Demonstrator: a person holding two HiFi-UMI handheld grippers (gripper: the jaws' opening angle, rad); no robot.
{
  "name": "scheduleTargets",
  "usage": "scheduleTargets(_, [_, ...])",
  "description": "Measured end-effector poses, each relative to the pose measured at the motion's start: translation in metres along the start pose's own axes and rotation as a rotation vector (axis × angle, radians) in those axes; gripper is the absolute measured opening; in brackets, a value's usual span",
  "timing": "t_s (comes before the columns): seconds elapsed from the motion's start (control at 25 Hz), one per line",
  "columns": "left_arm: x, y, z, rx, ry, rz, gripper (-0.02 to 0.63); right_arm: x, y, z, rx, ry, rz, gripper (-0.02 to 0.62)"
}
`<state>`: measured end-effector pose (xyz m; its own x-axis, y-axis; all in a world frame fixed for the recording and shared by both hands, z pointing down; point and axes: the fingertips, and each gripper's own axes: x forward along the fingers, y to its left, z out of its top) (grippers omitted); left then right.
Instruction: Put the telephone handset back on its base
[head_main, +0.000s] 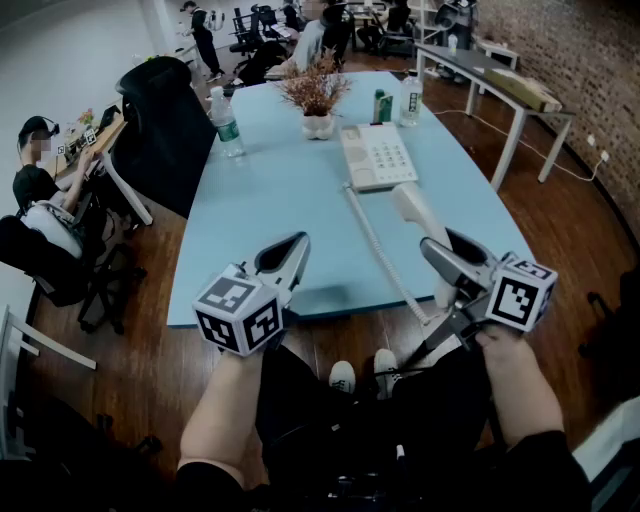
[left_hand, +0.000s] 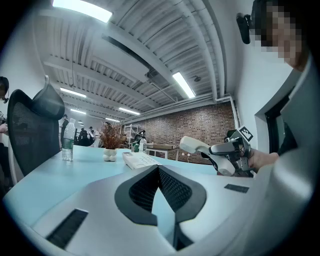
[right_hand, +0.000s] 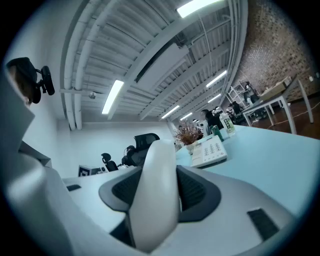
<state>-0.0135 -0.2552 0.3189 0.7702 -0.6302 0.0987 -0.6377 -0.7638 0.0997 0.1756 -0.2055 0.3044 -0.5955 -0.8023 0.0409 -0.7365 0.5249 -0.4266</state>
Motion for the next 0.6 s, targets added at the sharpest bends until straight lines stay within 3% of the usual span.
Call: scheduleTargets(0.6, [-0.0018, 0.0037, 0.001, -0.003, -0.004, 0.008, -0.006, 0.0003, -0.0005, -0.0004, 0.002, 0.001, -0.001, 0.236])
